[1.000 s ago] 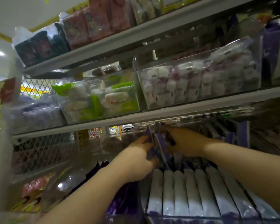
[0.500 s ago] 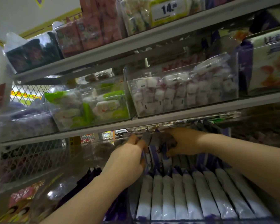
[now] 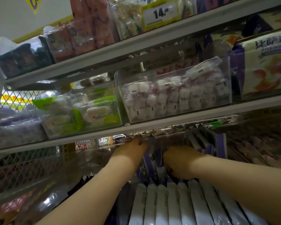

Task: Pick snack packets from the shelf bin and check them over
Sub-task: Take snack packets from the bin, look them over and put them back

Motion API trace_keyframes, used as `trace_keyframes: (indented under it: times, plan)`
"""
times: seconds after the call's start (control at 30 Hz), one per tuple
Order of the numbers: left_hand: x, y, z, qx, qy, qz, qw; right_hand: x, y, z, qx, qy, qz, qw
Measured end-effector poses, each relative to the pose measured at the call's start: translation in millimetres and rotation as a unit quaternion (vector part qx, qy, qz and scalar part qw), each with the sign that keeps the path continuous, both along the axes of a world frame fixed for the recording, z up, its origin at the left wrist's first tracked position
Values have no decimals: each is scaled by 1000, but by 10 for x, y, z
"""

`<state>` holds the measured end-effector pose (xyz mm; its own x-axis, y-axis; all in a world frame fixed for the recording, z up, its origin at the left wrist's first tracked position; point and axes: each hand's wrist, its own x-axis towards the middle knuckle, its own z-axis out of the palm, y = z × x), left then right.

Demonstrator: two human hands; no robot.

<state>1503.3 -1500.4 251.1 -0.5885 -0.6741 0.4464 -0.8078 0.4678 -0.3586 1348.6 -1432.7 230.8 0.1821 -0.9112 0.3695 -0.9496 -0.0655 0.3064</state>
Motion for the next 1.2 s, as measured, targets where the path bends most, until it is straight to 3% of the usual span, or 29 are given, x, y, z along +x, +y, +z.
trace_keyframes:
  times: [0.17,0.33,0.47,0.63,0.77,0.9,0.97,1.1,1.2]
  plan:
    - [-84,-71,-53,-33,-24,-36,999,-63,-8,56,-82,-73,12,994]
    - [3,-79,-71,28,-41,-75,996,-96,-15,81,-124,-141,14,982]
    - [141,-67,-153,66,-16,-94,993,-118,53,110,-178,-210,70,959]
    - [148,56,-269,42,1,-85,995,-109,260,29,-166,-328,174,914]
    - [212,254,-366,-4,49,-99,994,-144,566,14,-199,-392,199,876]
    - [314,534,-488,-29,152,-143,978,-115,887,-83,-260,-405,210,851]
    - [395,705,-555,-14,240,-195,951,-14,1065,-154,-273,-426,241,828]
    - [518,1026,-715,87,447,-251,854,302,1386,-375,-302,-423,281,807]
    - [612,1266,-845,266,591,-254,718,621,1532,-612,-302,-470,325,763]
